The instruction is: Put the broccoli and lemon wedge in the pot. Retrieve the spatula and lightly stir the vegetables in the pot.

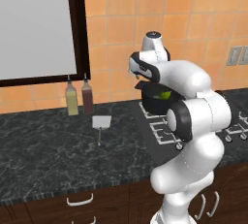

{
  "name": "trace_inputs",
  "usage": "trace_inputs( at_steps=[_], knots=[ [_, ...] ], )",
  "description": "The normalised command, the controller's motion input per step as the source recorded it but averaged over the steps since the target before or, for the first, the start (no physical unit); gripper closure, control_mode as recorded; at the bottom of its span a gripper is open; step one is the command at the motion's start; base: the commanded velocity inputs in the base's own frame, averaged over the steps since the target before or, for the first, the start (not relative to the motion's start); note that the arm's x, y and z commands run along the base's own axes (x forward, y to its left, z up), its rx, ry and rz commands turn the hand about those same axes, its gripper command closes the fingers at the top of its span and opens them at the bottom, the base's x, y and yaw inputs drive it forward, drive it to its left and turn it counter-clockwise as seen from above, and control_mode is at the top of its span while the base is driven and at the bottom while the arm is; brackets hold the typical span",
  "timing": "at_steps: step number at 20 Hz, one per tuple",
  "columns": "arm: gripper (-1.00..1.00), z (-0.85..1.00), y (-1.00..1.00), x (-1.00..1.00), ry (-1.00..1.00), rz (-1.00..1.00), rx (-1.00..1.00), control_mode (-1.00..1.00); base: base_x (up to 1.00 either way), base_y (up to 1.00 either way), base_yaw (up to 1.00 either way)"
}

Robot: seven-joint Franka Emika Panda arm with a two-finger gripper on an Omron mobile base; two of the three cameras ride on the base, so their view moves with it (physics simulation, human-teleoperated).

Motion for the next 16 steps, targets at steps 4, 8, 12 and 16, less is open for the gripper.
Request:
trace_inputs(
  at_steps=[4,8,12,16],
  knots=[
    [-1.00,0.13,0.83,-0.19,0.00,0.67,-0.30,-1.00,0.00,0.00,0.00],
    [-1.00,0.00,0.56,-0.07,0.00,0.74,-0.34,-1.00,0.00,0.00,0.00],
    [-1.00,-0.05,0.46,-0.22,0.02,0.82,-0.30,-1.00,0.00,0.00,0.00],
    [-1.00,-0.15,0.48,-0.39,0.04,0.90,-0.23,-1.00,0.00,0.00,0.00]
  ],
)
